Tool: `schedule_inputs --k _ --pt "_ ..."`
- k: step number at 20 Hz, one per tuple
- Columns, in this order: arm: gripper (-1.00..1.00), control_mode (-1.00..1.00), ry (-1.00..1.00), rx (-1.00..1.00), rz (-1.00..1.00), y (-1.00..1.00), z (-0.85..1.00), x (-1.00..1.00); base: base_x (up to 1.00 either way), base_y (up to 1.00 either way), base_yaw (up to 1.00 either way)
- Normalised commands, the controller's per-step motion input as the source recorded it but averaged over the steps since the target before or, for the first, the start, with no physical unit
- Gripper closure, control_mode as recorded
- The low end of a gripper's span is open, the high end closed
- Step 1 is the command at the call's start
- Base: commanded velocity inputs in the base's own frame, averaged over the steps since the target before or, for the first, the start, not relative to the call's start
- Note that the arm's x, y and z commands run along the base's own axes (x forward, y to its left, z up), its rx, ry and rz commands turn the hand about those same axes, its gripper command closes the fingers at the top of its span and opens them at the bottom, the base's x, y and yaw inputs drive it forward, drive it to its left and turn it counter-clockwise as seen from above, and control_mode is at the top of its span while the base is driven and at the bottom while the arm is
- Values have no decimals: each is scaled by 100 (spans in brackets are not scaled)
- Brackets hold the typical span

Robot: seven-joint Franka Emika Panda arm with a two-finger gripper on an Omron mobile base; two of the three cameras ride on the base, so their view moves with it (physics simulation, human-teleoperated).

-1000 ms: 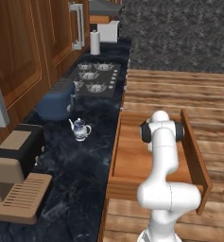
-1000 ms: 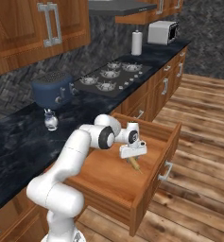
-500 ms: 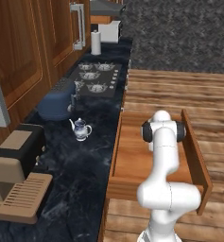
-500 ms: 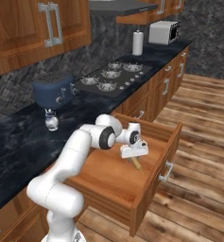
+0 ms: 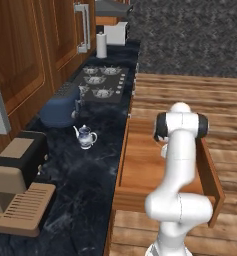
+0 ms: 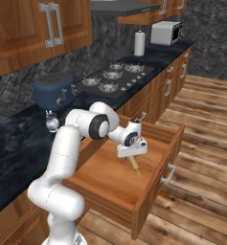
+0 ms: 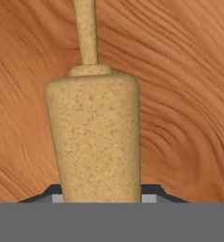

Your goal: Pick the rolling pin from the drawer and place it on the counter.

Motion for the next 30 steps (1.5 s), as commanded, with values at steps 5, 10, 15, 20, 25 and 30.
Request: schedule_inputs --k 5,10,15,20,25,30 --pt "100 -100 -45 28 16 51 99 -64 0 0 0" --pt "100 -100 -45 27 14 76 99 -66 0 0 0" --pt "100 -100 -27 10 23 94 100 -50 0 0 0" --pt "100 -100 -4 -5 41 99 100 -24 0 0 0" --pt "100 -100 0 -21 46 80 100 -1 0 0 0" --pt "100 -100 1 -31 45 67 100 0 0 0 0"
